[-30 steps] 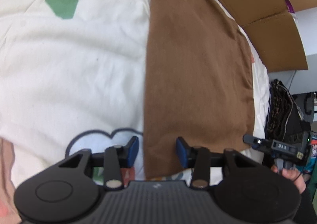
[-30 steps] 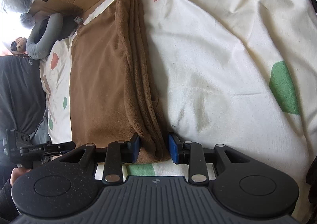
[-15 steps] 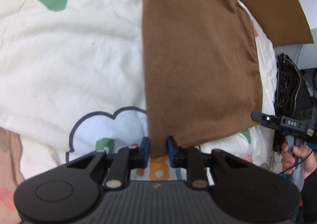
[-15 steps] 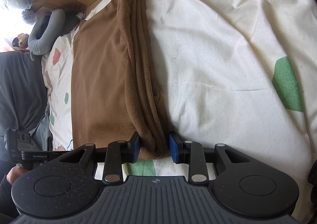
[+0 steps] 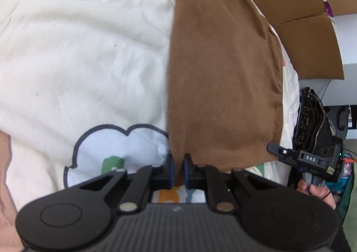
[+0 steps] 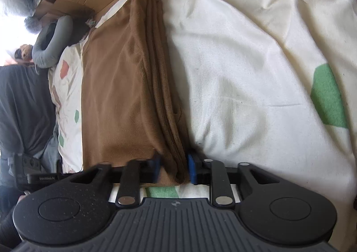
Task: Fold clothes
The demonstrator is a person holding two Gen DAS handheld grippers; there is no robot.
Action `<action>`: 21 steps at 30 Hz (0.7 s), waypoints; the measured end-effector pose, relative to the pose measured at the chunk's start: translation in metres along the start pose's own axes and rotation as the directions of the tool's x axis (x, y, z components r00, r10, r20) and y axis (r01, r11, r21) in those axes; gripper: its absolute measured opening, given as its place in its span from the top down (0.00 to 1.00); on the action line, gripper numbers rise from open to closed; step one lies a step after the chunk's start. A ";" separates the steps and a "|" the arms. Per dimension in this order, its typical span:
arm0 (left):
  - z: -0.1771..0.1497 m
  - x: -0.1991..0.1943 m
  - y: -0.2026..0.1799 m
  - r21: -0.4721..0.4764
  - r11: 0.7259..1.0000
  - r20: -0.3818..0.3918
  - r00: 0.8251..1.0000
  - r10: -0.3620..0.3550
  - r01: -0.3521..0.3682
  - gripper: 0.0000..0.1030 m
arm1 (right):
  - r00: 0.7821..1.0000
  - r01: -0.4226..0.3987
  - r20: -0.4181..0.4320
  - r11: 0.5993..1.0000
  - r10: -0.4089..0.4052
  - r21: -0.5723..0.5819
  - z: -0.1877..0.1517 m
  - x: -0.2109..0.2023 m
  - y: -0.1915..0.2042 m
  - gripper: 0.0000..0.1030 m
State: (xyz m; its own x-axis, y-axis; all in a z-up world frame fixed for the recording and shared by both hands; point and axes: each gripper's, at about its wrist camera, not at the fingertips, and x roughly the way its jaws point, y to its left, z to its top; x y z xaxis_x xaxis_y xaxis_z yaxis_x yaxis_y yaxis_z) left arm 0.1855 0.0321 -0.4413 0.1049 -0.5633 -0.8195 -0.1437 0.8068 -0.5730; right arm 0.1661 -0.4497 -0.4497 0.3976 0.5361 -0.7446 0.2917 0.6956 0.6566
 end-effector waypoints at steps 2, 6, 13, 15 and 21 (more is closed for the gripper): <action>0.000 -0.005 -0.001 -0.002 1.000 0.006 1.000 -0.007 0.007 0.93 | 1.000 0.007 -0.002 1.000 -0.007 -0.005 0.000 -0.002 0.005 0.87; 0.000 -0.018 -0.006 0.014 1.000 0.024 1.000 -0.013 0.013 0.94 | 1.000 0.023 -0.003 1.000 -0.023 -0.002 0.000 -0.009 0.016 0.89; 0.002 -0.041 -0.010 0.055 0.998 0.037 0.999 -0.001 -0.001 0.94 | 1.000 0.006 -0.005 1.000 -0.006 0.014 -0.007 -0.023 0.033 0.90; 0.002 -0.045 -0.009 0.059 0.998 0.037 0.999 0.008 -0.010 0.94 | 1.000 -0.002 -0.014 1.000 0.003 0.015 -0.011 -0.025 0.037 0.90; -0.004 -0.058 0.008 0.055 0.998 0.029 0.999 0.023 -0.025 0.94 | 0.997 -0.050 -0.063 0.998 0.052 0.048 -0.032 -0.023 0.046 0.90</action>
State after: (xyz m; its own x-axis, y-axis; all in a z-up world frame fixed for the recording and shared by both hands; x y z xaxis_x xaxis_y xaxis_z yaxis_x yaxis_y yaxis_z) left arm 0.1745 0.0703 -0.3980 0.1302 -0.5392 -0.8320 -0.0915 0.8291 -0.5516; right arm 0.1424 -0.4142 -0.4063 0.3566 0.6010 -0.7152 0.3131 0.6444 0.6976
